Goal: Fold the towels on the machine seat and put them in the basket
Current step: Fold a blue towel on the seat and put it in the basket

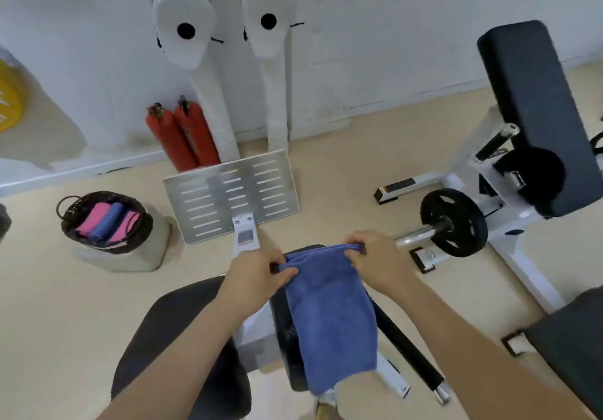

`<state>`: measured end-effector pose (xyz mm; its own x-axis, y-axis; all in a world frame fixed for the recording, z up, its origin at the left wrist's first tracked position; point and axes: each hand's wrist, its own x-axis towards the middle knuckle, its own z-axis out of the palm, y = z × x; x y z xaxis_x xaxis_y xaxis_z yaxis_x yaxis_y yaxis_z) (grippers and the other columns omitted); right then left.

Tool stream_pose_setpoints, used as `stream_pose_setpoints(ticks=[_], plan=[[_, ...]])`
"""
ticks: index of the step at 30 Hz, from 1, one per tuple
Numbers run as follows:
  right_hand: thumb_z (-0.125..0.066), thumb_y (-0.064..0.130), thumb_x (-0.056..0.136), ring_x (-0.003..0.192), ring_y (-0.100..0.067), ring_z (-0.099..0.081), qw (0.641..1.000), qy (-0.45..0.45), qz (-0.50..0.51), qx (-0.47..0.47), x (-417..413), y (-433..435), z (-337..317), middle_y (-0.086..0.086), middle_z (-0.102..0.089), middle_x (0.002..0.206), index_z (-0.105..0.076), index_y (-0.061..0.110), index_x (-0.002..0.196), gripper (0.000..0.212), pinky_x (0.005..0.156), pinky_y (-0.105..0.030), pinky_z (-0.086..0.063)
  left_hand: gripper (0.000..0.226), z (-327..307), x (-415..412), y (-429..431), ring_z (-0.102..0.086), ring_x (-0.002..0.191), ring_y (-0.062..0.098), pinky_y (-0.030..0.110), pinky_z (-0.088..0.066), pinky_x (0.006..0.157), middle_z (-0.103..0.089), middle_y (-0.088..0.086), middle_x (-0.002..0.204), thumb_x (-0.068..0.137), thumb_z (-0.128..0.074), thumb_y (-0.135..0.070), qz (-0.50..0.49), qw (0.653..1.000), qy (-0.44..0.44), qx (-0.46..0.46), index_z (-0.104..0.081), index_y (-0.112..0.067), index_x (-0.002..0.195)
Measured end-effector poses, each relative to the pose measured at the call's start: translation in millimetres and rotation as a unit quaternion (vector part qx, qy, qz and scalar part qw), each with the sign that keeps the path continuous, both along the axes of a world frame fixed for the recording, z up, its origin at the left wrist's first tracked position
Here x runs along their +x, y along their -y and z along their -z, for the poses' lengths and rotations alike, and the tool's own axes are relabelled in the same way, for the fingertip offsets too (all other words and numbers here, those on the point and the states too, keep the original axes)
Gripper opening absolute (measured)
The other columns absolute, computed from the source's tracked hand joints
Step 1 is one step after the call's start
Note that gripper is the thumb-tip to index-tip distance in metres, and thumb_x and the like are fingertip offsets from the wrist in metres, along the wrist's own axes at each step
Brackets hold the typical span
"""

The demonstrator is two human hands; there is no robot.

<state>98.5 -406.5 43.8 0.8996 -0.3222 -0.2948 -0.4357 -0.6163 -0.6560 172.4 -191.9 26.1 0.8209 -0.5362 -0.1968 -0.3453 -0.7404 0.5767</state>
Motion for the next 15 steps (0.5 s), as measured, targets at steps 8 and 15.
stream_pose_setpoints(ticks=[8, 15], plan=[[-0.058, 0.010, 0.084, 0.074, -0.013, -0.060, 1.000, -0.009, -0.015, 0.005, 80.4, 17.2, 101.0, 0.005, -0.066, 0.077, -0.067, 0.016, 0.080, 0.012, 0.069, -0.029, -0.048, 0.019, 87.5, 55.7, 22.7, -0.063, 0.061, 0.021, 0.036, -0.055, 0.058, -0.063, -0.004, 0.060, 0.078, -0.072, -0.030, -0.203, 0.973, -0.110, -0.029, -0.059, -0.023, 0.066], [-0.057, 0.009, 0.088, 0.092, -0.021, -0.061, 1.000, -0.021, -0.014, -0.001, 99.2, 17.4, 135.1, -0.005, -0.064, 0.102, -0.066, 0.015, 0.105, 0.020, 0.081, -0.029, -0.047, 0.017, 112.9, 68.9, 33.5, -0.057, 0.064, 0.016, 0.028, -0.048, 0.058, -0.061, -0.006, 0.069, 0.081, -0.072, -0.028, -0.292, 0.946, -0.129, -0.057, -0.057, -0.022, 0.082]])
